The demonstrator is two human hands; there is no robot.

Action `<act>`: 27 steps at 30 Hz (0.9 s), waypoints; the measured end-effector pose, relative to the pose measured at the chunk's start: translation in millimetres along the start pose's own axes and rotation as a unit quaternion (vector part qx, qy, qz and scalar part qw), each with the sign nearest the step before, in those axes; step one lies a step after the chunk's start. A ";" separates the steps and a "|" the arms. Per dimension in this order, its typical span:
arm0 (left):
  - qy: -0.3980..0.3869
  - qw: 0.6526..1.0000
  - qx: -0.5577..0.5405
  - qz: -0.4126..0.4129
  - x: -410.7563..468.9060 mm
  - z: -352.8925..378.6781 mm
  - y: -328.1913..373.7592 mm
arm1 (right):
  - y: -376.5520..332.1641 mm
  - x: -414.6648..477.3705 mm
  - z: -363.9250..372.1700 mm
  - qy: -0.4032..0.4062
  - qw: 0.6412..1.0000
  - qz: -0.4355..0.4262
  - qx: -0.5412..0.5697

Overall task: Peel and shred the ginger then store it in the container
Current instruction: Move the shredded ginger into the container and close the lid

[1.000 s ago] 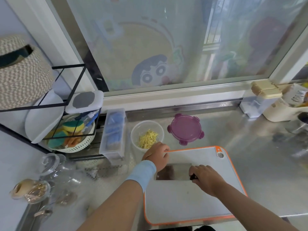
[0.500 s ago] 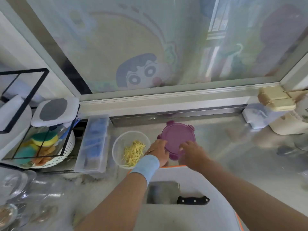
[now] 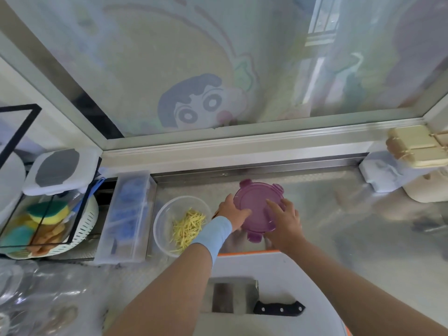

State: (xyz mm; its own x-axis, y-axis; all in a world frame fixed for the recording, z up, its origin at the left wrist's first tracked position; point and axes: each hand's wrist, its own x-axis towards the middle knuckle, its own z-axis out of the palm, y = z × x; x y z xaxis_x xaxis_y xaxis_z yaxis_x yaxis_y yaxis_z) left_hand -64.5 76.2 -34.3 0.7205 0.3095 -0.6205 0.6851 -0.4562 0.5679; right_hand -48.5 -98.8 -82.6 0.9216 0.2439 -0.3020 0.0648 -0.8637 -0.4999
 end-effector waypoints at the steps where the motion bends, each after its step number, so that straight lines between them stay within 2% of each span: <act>1: -0.002 0.999 -0.032 0.008 -1.6 1.0 2.7 | -1.5 -0.5 -1.6 0.003 1.000 -0.015 0.019; 4: -0.022 0.999 -0.023 0.041 -13.7 7.9 10.6 | -12.1 -3.5 -3.8 -0.002 0.997 -0.074 0.027; 8: -0.018 0.990 0.125 0.063 -24.0 12.9 -2.9 | -18.7 -11.8 -1.9 -0.058 0.996 -0.048 -0.037; 10: -0.018 0.983 0.177 0.041 -22.8 11.6 -12.1 | -21.2 -13.8 -1.2 -0.088 0.994 -0.036 -0.048; 13: -0.027 0.971 0.237 -0.001 -23.1 12.4 -21.1 | -31.8 -14.5 5.0 -0.094 0.996 0.012 0.001; 15: -0.038 0.967 0.252 0.000 -21.1 15.6 -26.8 | -38.9 -10.6 10.3 -0.075 0.992 0.058 0.088; 17: -0.044 0.965 0.257 0.009 -21.1 16.7 -30.0 | -45.0 -4.3 12.0 -0.070 0.966 0.124 0.218; 20: -0.036 0.971 0.237 0.017 -22.7 14.2 -32.8 | -52.2 2.8 8.8 -0.080 0.899 0.224 0.367; 21: -0.029 0.974 0.225 0.024 -24.8 13.1 -32.4 | -54.0 2.9 7.6 -0.086 0.891 0.227 0.384; 23: -0.018 0.979 0.197 0.043 -28.9 10.9 -28.9 | -58.1 2.4 4.3 -0.080 0.902 0.209 0.370; 25: -0.007 0.987 0.149 0.059 -32.4 6.5 -24.1 | -62.5 2.0 -2.0 -0.042 0.904 0.201 0.376; 27: 0.023 0.991 0.091 0.095 -36.2 -4.1 -18.8 | -68.3 1.1 -16.1 0.002 0.887 0.189 0.421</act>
State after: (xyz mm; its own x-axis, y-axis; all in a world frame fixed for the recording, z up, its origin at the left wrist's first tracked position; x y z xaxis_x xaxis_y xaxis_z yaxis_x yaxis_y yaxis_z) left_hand -103.0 76.9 -20.3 0.8418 0.2391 -0.4840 0.5086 -0.6520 0.5624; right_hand -45.8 -46.7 -35.7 0.8186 0.0039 -0.5744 -0.5559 -0.2463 -0.7939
